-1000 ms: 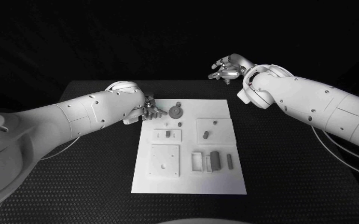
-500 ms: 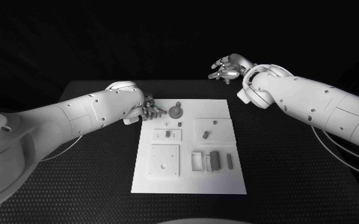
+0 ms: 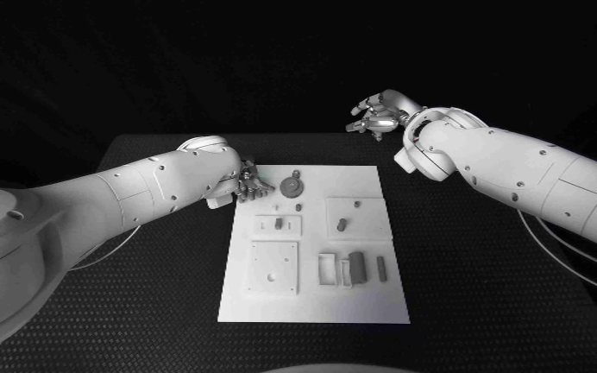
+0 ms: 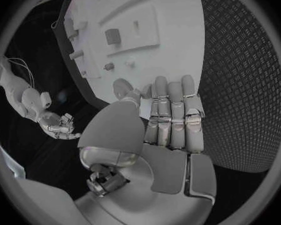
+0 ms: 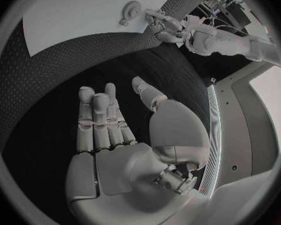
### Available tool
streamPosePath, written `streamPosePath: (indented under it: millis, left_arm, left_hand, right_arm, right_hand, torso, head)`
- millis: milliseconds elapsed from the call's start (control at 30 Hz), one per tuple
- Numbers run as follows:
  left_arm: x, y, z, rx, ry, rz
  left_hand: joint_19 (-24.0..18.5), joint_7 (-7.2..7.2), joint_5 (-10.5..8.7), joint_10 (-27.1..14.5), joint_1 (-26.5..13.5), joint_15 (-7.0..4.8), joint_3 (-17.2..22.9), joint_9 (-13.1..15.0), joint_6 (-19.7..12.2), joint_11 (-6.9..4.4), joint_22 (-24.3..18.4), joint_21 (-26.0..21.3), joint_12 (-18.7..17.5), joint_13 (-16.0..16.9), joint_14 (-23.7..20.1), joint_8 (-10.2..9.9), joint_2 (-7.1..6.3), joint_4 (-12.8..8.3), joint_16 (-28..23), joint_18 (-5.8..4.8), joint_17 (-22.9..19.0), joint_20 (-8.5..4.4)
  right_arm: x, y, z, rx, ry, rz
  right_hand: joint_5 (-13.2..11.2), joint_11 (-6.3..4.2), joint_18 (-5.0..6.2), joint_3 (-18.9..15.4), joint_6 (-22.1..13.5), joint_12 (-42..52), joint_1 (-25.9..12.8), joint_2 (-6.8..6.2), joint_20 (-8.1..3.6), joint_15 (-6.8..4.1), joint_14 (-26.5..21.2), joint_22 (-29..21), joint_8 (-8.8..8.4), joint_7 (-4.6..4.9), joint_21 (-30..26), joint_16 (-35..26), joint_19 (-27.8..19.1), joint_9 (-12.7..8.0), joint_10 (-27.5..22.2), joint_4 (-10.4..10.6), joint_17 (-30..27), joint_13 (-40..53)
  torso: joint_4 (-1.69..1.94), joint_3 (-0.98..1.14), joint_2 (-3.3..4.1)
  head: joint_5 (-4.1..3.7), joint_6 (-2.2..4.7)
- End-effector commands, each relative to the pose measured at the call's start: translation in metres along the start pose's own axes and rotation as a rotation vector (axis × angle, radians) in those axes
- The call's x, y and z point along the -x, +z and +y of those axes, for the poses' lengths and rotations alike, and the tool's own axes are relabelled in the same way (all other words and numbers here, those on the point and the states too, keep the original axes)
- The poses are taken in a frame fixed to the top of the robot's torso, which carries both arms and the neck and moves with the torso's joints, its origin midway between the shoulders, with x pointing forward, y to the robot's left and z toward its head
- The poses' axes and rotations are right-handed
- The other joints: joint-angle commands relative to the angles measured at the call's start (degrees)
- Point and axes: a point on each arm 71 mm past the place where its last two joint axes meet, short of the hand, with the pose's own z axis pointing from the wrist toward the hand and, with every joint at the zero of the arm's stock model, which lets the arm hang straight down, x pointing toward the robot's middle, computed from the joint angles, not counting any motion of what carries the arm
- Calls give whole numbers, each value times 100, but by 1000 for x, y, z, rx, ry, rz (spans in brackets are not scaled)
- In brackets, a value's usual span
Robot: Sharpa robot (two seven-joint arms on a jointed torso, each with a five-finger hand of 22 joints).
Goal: Assemble the parts on the task board
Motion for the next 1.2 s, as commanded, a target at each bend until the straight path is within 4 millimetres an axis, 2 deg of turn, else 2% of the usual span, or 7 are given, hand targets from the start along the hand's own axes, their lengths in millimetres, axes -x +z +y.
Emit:
streamPosePath:
  millis: [33,400,467,533,800,1133,1200]
  left_arm:
    - [-2,0,-2,-2,-14,3]
    - [-2,0,-1,-1,-16,2]
    - [-2,1,0,-2,-17,3]
    - [-2,0,1,-2,-27,4]
    - [1,0,8,-3,-57,3]
    - [1,-1,16,-6,-100,21]
    - [0,-3,18,-8,-115,31]
  left_hand:
    - [-15,12,44,19,104,7,-43,6,0,8,4,-13,-31,7,-21,-30,11,6,18,-58,-8,20]
    - [-13,12,72,23,269,9,-50,13,1,8,1,-13,-32,10,-19,-28,79,4,22,-58,-13,21]
    - [5,14,-173,31,378,11,266,14,9,10,-18,-17,-38,6,-11,-32,-8,45,20,-67,-25,34]
    - [-2,12,-182,35,456,15,469,17,13,9,-23,-15,-38,9,-10,-32,-3,7,27,-62,-27,27]
    - [28,-21,-96,105,1039,8,804,58,90,-21,12,4,2,39,39,21,137,-281,83,-58,-7,24]
    - [80,-50,-8,175,1088,1,898,79,166,-47,38,14,30,56,98,61,100,-369,117,-57,5,16]
    - [115,-69,168,218,1057,-9,929,88,207,-64,58,23,49,68,135,79,70,-395,142,-52,17,8]
  right_arm:
    - [-1,0,1,9,-9,13]
    - [-2,0,1,9,-9,16]
    - [-2,0,1,8,-9,17]
    - [-2,0,2,8,-9,18]
    - [-1,0,1,6,-10,18]
    - [0,1,-2,-1,-12,14]
    - [1,1,-3,-3,-12,14]
  right_hand:
    - [13,10,211,-22,-7,23,8,66,-43,-29,-8,101,35,240,-16,35,-11,-8,-38,-16,-7,-7]
    - [13,10,211,-23,-7,26,7,67,-42,-29,-8,101,36,240,-16,36,-11,-9,-38,-16,-9,-9]
    - [12,10,211,-23,-7,26,7,67,-42,-29,-8,101,36,240,-16,36,-11,-9,-38,-16,-9,-9]
    - [12,10,211,-24,-8,26,7,68,-42,-29,-8,101,36,240,-16,36,-11,-9,-39,-15,-10,-10]
    - [12,11,211,-26,-9,28,2,67,-42,-28,-9,101,37,240,-17,37,-11,-10,-39,-13,-11,-11]
    - [11,11,212,-28,-9,29,-3,68,-41,-28,-9,101,37,241,-17,38,-11,-11,-40,-9,-12,-13]
    - [11,11,211,-29,-9,30,-5,68,-41,-28,-9,101,38,241,-17,38,-11,-11,-40,-9,-13,-13]
  torso:
    - [5,-1,2]
    - [5,-4,0]
    - [6,-5,1]
    - [6,-6,1]
    - [4,0,-1]
    - [2,2,-2]
    - [2,3,-2]
  head:
    - [-6,-21]
    - [-13,-31]
    - [-14,-33]
    - [-15,-33]
    - [-11,-36]
    - [-13,-36]
    - [-15,-35]
